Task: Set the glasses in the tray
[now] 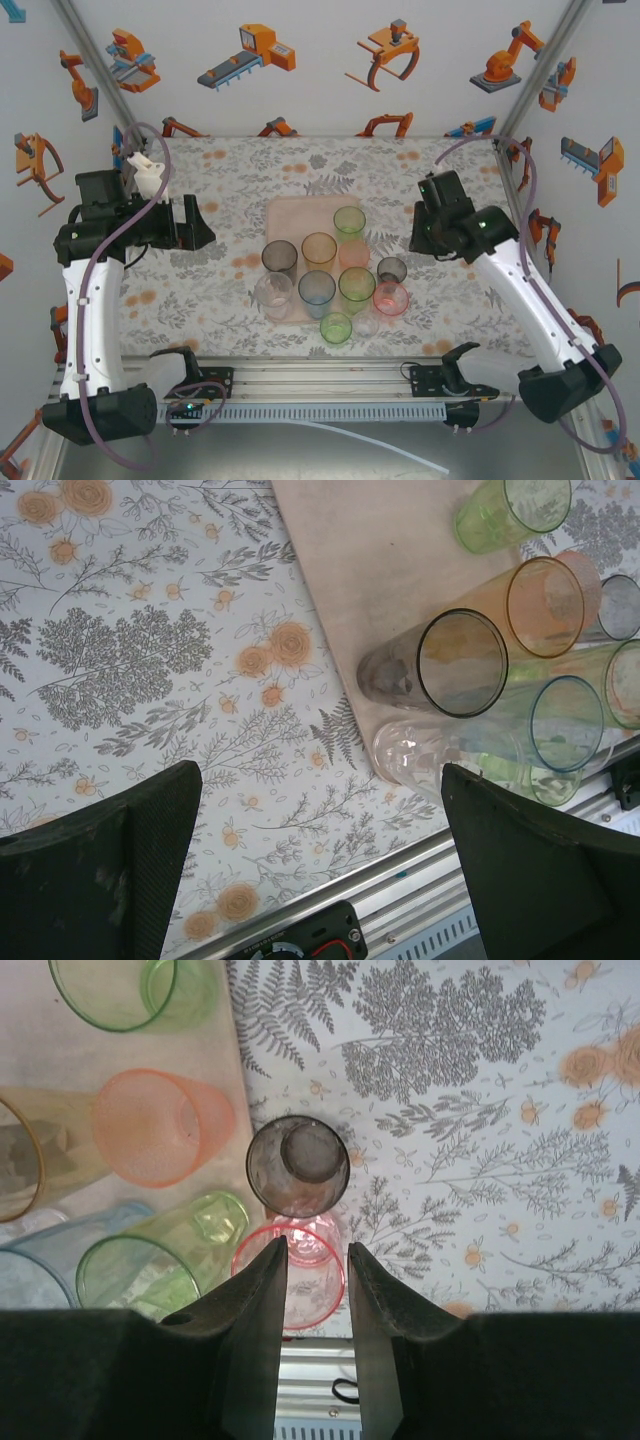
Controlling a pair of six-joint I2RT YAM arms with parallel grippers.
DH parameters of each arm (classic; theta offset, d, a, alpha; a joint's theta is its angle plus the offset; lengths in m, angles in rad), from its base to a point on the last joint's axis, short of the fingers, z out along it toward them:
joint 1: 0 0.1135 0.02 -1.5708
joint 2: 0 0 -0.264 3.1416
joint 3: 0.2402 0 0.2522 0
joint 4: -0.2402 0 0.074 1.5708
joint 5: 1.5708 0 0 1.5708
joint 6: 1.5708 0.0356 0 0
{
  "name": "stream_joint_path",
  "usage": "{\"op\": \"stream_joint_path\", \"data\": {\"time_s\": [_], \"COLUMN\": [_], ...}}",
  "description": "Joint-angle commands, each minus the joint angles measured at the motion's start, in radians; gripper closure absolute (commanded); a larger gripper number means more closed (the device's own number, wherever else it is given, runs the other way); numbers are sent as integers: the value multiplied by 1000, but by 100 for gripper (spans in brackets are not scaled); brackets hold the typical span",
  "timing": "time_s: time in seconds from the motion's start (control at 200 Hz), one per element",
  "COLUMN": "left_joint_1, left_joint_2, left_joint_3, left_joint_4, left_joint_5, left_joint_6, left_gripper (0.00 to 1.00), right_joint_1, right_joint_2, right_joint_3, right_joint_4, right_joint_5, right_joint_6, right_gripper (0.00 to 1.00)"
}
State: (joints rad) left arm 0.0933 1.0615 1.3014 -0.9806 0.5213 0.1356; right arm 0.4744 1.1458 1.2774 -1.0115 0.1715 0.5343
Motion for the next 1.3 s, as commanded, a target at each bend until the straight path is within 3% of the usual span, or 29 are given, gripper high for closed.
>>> {"op": "stream_joint_path", "data": {"time_s": [0.0,0.591,1.292], "left_joint_1": [8,6,7], "left_joint_2": [-9,23,61], "left_joint_3": [-8,22,54], "left_joint_4": [-14,-44,-45], "left_joint_5": [37,68,72], "left_joint_6": [4,15,6], "left_gripper": [3,3,3], "right_joint_1": [-3,-3,-3], "right_joint_2": [-60,-222,-192], "right_joint_3": [-32,-278,-401], "right_joint_4": [-53,-62,-9], "right_joint_5": [-31,-156,-194], "right_joint_6": [57,152,143], "right_gripper": [68,68,70]}}
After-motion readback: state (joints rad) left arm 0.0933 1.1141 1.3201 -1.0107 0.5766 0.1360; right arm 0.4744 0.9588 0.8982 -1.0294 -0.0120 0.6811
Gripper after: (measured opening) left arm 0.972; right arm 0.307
